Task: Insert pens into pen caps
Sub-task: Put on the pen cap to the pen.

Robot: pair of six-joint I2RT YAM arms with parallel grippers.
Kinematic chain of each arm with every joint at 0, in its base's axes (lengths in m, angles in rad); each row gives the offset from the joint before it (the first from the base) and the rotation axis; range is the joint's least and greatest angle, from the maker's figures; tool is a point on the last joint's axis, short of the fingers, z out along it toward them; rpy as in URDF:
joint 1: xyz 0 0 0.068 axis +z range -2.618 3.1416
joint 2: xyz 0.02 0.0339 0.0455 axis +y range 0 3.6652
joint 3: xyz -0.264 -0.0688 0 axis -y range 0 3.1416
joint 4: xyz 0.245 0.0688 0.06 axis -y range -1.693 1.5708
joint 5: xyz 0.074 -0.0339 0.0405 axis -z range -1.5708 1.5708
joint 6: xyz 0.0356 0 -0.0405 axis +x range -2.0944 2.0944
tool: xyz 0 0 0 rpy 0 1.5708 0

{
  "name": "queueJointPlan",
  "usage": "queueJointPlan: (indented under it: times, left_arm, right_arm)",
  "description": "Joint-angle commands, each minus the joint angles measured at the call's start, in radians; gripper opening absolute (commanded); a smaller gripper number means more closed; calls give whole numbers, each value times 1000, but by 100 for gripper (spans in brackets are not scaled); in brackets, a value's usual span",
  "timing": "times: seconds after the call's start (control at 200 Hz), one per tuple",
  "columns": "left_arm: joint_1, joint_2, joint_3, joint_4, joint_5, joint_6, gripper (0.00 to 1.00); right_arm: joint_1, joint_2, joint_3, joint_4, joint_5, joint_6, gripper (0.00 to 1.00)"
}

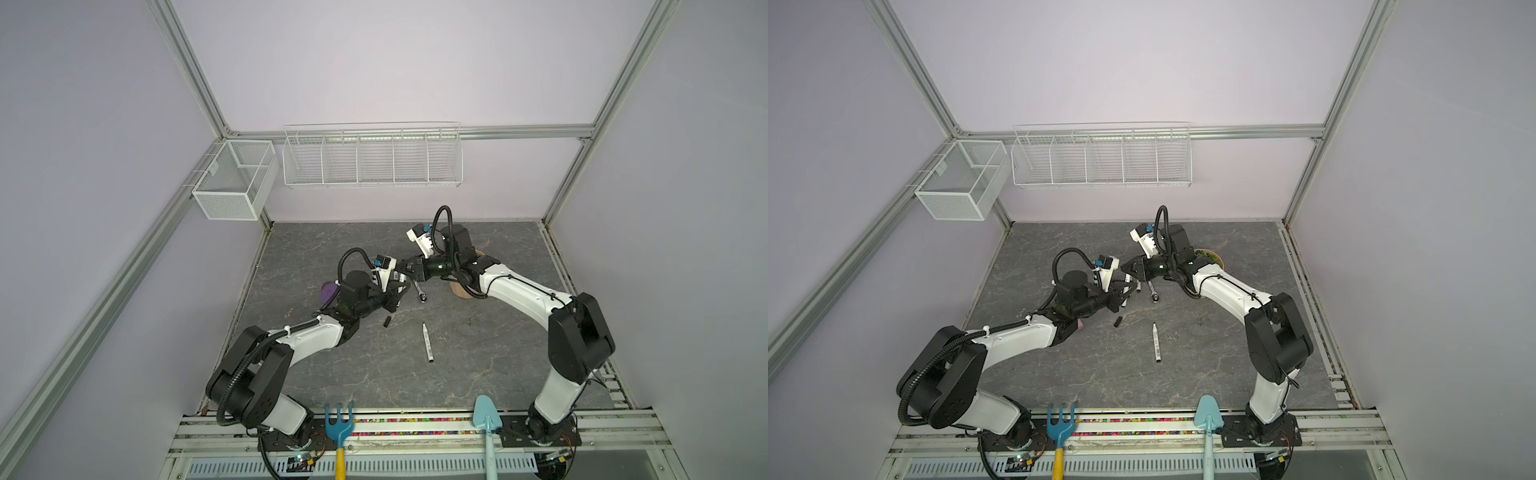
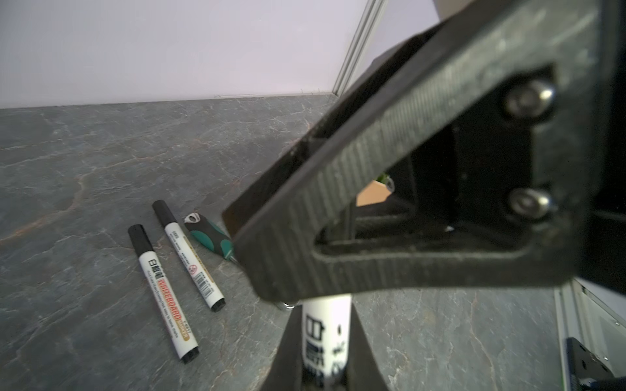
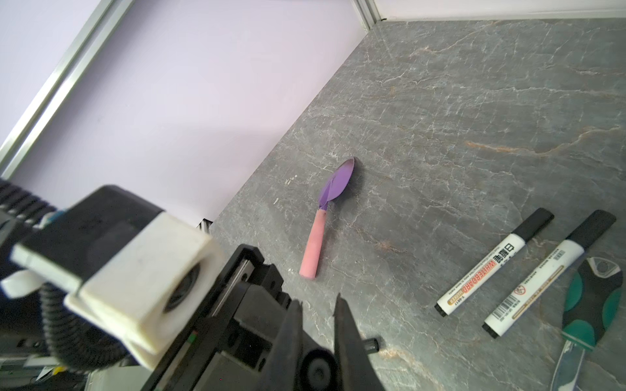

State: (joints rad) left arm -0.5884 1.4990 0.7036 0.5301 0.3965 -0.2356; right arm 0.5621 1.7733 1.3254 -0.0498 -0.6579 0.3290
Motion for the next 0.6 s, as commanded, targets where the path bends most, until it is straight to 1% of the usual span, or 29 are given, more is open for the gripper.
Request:
queueJointPlan:
  times: [0.0, 0.1, 0.145, 0.185, 0.26, 0.305, 0.375, 0.445, 0.475, 0.545, 0.595]
  left_arm:
    - [107, -57, 163, 323, -158, -90, 0]
    - [16, -52, 104, 202, -149, -18, 0]
    - [-14, -40, 92, 153, -145, -21, 0]
    - [-32, -26, 84, 131, -137, -52, 0]
    - [-41, 10, 71, 149, -108, -142, 0]
    - [-43, 26, 64, 168, -106, -172, 0]
    - [-55, 41, 52, 200, -114, -161, 0]
    - [-70, 54, 61, 179, -109, -124, 0]
    - [-76, 60, 69, 155, -103, -104, 0]
    - [-99, 73, 78, 109, -105, -63, 0]
    - [-117, 82, 69, 103, -106, -34, 0]
  right_arm:
    - [-9, 17, -122, -471, -166, 15, 7]
    - [-18, -9, -108, -430, -193, 41, 7]
    - [-16, -15, -106, -407, -210, 62, 7]
    - [-17, -17, -106, -392, -219, 79, 7]
    - [-13, -18, -100, -384, -224, 87, 7]
    - [-12, -21, -98, -384, -223, 88, 7]
    - [-12, -30, -92, -381, -218, 91, 7]
    - [-13, -49, -85, -370, -209, 103, 8]
    - [-13, -58, -82, -364, -209, 108, 11]
    - [-16, -88, -77, -339, -191, 133, 21]
    - [-21, -111, -72, -321, -179, 148, 34]
